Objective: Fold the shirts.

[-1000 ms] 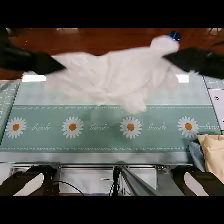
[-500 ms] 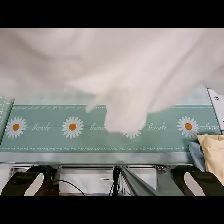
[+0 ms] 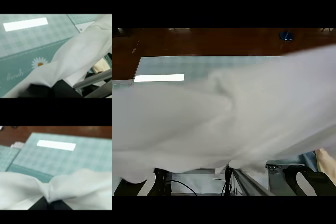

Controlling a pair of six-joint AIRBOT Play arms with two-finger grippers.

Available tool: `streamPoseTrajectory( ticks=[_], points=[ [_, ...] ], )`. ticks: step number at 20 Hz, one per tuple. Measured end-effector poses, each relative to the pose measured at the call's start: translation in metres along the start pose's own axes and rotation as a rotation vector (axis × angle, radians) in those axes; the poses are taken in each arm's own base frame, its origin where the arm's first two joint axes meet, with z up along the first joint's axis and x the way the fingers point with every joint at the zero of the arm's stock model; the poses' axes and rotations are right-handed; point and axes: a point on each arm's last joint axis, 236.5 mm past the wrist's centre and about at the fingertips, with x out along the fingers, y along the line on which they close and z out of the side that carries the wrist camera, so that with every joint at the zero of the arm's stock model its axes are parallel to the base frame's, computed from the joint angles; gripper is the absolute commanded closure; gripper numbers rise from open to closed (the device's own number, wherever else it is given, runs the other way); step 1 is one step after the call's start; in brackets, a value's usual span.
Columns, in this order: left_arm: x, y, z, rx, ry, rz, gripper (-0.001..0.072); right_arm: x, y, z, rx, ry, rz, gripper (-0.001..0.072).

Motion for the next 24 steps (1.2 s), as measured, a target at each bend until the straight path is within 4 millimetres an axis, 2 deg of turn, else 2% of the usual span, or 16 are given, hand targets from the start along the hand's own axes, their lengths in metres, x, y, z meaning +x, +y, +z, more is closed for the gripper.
streamPoseTrajectory(
  ticks=[2, 4, 7, 8, 10, 12, 16, 18, 20, 21, 22, 23, 24],
  points=[
    [0.017, 0.013, -0.026, -0.077, 0.095, -0.007, 0.0691, 0.019, -0.018, -0.024, 0.068, 0.107, -0.011, 0.0692],
    [0.044, 0.035, -0.062, -0.167, 0.222, -0.008, 0.069, 0.046, -0.049, -0.057, 0.134, 0.238, -0.046, 0.0692],
    [0.099, 0.077, -0.12, -0.303, 0.399, -0.026, 0.069, 0.096, -0.11, -0.119, 0.245, 0.451, -0.119, 0.0691],
    [0.119, 0.092, -0.133, -0.34, 0.419, -0.032, 0.0689, 0.116, -0.128, -0.137, 0.28, 0.496, -0.124, 0.0691],
    [0.163, 0.121, -0.15, -0.398, 0.424, -0.046, 0.0689, 0.157, -0.158, -0.156, 0.327, 0.517, -0.122, 0.0691],
    [0.205, 0.15, -0.156, -0.424, 0.391, -0.046, 0.0688, 0.198, -0.184, -0.159, 0.352, 0.479, -0.105, 0.0691],
    [0.284, 0.209, -0.159, -0.418, 0.308, 0.024, 0.0686, 0.274, -0.229, -0.145, 0.415, 0.345, -0.073, 0.0689],
    [0.314, 0.235, -0.171, -0.428, 0.305, 0.078, 0.0686, 0.304, -0.248, -0.141, 0.455, 0.29, -0.06, 0.0689],
    [0.335, 0.254, -0.185, -0.449, 0.32, 0.118, 0.0686, 0.327, -0.265, -0.144, 0.49, 0.262, -0.057, 0.0671],
    [0.343, 0.26, -0.192, -0.464, 0.329, 0.13, 0.0686, 0.334, -0.271, -0.147, 0.501, 0.257, -0.058, 0.0538],
    [0.349, 0.265, -0.198, -0.476, 0.337, 0.141, 0.0686, 0.34, -0.276, -0.148, 0.508, 0.249, -0.058, 0.0376],
    [0.353, 0.268, -0.201, -0.484, 0.34, 0.149, 0.0686, 0.343, -0.28, -0.145, 0.508, 0.236, -0.056, 0.0332],
    [0.355, 0.27, -0.204, -0.489, 0.343, 0.153, 0.0686, 0.342, -0.282, -0.14, 0.496, 0.222, -0.051, 0.0332]
  ],
)
